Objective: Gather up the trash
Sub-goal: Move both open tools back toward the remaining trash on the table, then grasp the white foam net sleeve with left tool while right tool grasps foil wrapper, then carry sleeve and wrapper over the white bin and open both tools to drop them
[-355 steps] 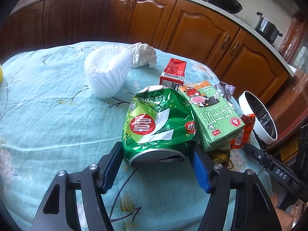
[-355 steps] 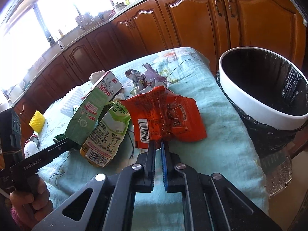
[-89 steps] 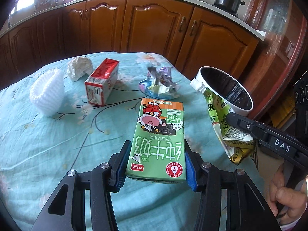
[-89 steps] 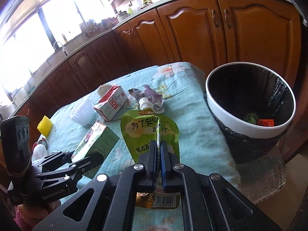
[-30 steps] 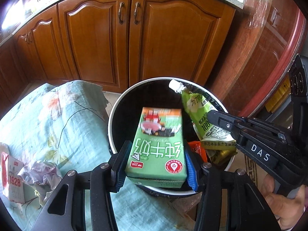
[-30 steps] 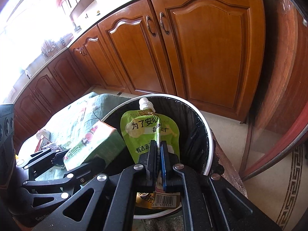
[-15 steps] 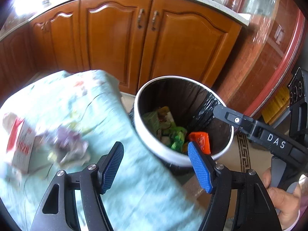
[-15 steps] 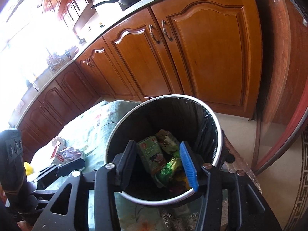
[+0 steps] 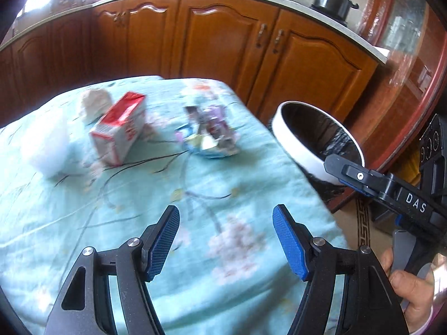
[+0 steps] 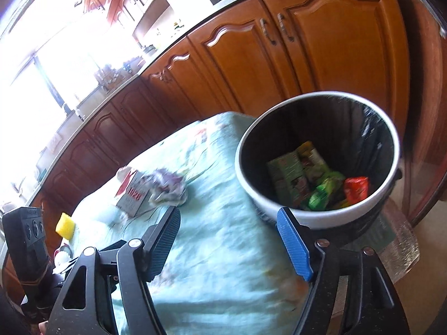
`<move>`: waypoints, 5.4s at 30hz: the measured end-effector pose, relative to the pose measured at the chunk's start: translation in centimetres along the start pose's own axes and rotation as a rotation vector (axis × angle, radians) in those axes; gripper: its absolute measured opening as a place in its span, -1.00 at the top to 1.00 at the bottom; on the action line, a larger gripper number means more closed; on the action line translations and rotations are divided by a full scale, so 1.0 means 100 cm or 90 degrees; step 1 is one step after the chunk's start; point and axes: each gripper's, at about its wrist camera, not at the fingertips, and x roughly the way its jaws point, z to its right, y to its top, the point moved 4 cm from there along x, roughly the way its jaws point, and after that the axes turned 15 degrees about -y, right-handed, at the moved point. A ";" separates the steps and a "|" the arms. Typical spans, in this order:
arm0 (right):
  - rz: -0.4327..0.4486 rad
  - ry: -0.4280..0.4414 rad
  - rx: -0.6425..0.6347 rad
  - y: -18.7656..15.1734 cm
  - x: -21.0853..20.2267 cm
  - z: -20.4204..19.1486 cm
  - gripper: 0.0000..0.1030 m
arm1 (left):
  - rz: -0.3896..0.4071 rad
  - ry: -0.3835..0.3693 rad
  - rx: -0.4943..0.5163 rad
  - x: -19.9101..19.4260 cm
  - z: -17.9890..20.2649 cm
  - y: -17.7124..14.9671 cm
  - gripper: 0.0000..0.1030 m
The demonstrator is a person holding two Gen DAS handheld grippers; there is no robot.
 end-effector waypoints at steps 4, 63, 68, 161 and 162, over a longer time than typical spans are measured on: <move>-0.015 0.015 -0.028 -0.018 0.004 -0.029 -0.43 | 0.013 0.018 -0.022 -0.025 -0.017 -0.011 -0.34; -0.027 -0.011 -0.137 0.003 0.084 -0.120 0.52 | 0.090 0.144 -0.146 -0.052 -0.169 0.034 0.48; -0.018 0.000 -0.141 -0.003 0.064 -0.115 0.99 | 0.098 0.115 -0.133 -0.069 -0.141 0.021 0.52; 0.032 -0.117 0.045 0.073 0.021 0.122 0.30 | -0.096 -0.087 0.110 0.157 0.100 0.094 -0.14; 0.035 -0.118 0.047 0.073 0.020 0.123 0.21 | -0.093 -0.087 0.109 0.155 0.100 0.094 -0.17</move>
